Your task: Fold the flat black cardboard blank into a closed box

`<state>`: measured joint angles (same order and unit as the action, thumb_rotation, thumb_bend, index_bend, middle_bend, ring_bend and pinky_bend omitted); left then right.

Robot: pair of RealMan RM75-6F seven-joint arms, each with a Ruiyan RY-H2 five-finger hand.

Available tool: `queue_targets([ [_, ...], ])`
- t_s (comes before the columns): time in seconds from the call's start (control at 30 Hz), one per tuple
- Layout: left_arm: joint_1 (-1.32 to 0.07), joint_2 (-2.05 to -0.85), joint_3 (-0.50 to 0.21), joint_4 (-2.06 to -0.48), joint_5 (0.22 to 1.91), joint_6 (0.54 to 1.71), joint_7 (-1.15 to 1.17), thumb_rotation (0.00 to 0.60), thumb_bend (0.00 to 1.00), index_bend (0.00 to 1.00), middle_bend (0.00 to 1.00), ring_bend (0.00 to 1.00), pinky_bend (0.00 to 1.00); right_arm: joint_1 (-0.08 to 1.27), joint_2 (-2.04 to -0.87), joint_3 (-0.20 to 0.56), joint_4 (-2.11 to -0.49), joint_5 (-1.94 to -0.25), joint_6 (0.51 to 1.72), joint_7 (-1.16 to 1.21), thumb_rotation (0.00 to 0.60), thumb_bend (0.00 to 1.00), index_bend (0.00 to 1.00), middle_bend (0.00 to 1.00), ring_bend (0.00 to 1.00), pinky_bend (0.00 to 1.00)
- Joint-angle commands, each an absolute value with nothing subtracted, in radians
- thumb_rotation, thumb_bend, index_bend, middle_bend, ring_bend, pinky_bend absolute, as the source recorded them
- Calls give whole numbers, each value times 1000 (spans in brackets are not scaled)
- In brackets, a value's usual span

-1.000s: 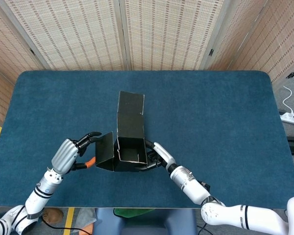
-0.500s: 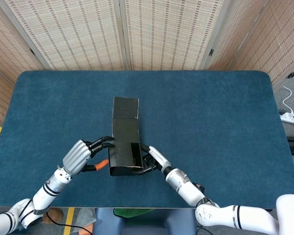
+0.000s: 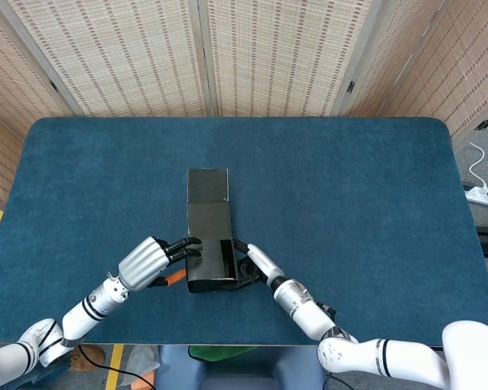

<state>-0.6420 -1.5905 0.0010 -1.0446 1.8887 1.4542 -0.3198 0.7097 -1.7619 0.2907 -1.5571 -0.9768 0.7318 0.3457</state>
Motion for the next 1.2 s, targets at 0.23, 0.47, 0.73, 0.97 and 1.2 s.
queue_targets([
  [0.23,-670,-1726,62,-823,1910,1444,-376,600,334,394,362,799,903,720,-1827,269,-1432,-1002,725,336,600,319,501,498,774,1000],
  [0.47,-677,-1794,95,-694,1912,1449,-414,600,335,404,368,799,899,717,-1870,251,-1346,-1053,723,349,600,319,501,489,771,1000],
  [0.73,-680,-1834,130,-622,1916,1458,-405,600,334,411,371,791,893,698,-1902,232,-1295,-1127,746,382,600,320,501,482,770,1000],
  [0.97,-695,-1824,144,-672,1912,1436,-351,600,335,424,387,786,893,678,-1911,217,-1290,-1173,772,404,600,320,501,477,768,1000],
  [1.2,-711,-1800,154,-716,1904,1390,-270,600,336,430,393,787,893,662,-1906,203,-1300,-1202,785,414,600,320,501,477,768,1000],
])
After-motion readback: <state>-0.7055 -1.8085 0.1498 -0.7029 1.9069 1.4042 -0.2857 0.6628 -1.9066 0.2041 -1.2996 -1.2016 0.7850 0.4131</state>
